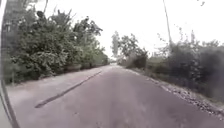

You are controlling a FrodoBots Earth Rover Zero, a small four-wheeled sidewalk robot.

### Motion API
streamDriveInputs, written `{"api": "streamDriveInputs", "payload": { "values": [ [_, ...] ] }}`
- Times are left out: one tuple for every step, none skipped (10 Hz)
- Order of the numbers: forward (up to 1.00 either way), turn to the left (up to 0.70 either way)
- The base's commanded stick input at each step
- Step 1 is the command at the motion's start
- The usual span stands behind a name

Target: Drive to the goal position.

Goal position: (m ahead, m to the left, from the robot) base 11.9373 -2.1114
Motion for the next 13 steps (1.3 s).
{"api": "streamDriveInputs", "payload": {
  "values": [
    [0.7, 0.0],
    [0.7, 0.0],
    [0.7, 0.0],
    [0.7, 0.0],
    [0.7, 0.0],
    [0.7, 0.0],
    [0.7, 0.0],
    [0.7, 0.0],
    [0.7, 0.0],
    [0.7, 0.0],
    [0.7, 0.0],
    [0.7, 0.0],
    [0.7, 0.0]
  ]
}}
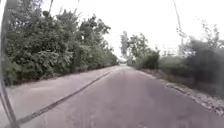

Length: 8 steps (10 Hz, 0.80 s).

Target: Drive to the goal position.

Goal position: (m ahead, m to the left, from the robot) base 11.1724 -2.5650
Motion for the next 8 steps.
{"api": "streamDriveInputs", "payload": {
  "values": [
    [0.7, 0.0],
    [0.7, 0.0],
    [0.7, 0.0],
    [0.7, 0.0],
    [0.7, 0.0],
    [0.7, 0.0],
    [0.7, 0.0],
    [0.7, 0.0]
  ]
}}
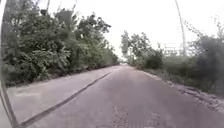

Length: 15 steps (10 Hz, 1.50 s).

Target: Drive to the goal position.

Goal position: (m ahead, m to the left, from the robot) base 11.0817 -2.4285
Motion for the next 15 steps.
{"api": "streamDriveInputs", "payload": {
  "values": [
    [0.7, 0.0],
    [0.7, 0.0],
    [0.7, 0.0],
    [0.7, 0.0],
    [0.7, 0.0],
    [0.7, 0.0],
    [0.7, 0.0],
    [0.7, 0.0],
    [0.7, 0.0],
    [0.7, 0.0],
    [0.7, 0.0],
    [0.7, 0.0],
    [0.7, 0.0],
    [0.7, 0.0],
    [0.7, -0.02]
  ]
}}
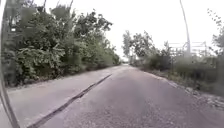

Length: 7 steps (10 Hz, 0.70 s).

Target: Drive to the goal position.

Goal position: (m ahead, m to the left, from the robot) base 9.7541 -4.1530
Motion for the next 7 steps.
{"api": "streamDriveInputs", "payload": {
  "values": [
    [0.7, -0.02],
    [0.7, -0.03],
    [0.7, -0.03],
    [0.7, -0.03],
    [0.7, -0.16],
    [0.7, -0.3],
    [0.7, -0.28]
  ]
}}
